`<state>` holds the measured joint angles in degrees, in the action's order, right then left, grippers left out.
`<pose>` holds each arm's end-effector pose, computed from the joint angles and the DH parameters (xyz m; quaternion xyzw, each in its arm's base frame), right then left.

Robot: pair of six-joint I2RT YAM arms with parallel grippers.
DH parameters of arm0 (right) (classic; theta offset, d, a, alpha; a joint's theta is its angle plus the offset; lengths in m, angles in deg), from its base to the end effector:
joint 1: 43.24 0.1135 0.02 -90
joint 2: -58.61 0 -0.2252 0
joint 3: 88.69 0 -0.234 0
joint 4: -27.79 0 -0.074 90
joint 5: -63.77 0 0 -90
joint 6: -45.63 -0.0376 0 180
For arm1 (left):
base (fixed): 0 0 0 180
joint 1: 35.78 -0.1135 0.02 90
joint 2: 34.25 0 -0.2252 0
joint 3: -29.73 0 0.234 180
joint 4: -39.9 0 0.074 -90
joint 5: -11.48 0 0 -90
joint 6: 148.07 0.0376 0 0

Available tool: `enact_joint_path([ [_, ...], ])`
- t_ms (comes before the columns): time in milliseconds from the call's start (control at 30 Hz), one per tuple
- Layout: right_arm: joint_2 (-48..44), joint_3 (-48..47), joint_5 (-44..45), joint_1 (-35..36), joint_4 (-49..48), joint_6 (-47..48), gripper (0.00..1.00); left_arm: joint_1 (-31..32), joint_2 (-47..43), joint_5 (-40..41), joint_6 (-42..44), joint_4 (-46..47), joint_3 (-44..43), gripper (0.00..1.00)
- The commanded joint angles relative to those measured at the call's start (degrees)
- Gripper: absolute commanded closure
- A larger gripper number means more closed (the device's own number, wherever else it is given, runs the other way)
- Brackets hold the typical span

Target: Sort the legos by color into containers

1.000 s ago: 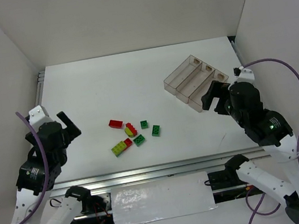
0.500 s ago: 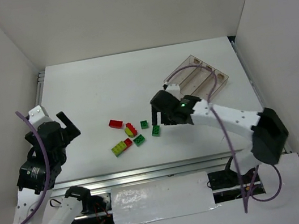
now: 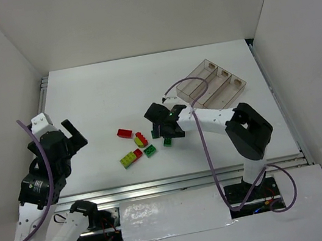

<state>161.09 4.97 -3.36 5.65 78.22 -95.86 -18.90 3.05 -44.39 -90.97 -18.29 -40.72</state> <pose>0.2324 0.2440 0.1686 0.0620 0.9586 0.0286 0.2765 0.1325 -0.0181 0.3334 -0.2684 0.7766 0.0085 0.5699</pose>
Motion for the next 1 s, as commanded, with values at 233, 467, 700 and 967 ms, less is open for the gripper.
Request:
enact_joint_path([
  [233, 4.48, 3.45, -2.39, -0.10, -5.60, -0.55, 0.23, -0.36, -0.56, -0.55, 1.62, 2.37, 0.31, 0.01],
  [467, 1.42, 5.47, -1.70, -0.37, -6.04, -0.37, 0.64, -0.36, -0.56, -0.91, 1.79, 2.55, 0.31, 0.01],
  [700, -11.13, 4.60, 2.96, -7.45, -1.21, 3.65, 1.00, -0.36, -0.56, -1.17, 1.97, 2.64, 0.40, 0.00],
  [967, -14.41, 2.23, 2.26, -29.35, 0.20, 11.49, 1.00, -0.36, -0.21, -1.96, 2.32, 2.90, 0.49, 0.01],
])
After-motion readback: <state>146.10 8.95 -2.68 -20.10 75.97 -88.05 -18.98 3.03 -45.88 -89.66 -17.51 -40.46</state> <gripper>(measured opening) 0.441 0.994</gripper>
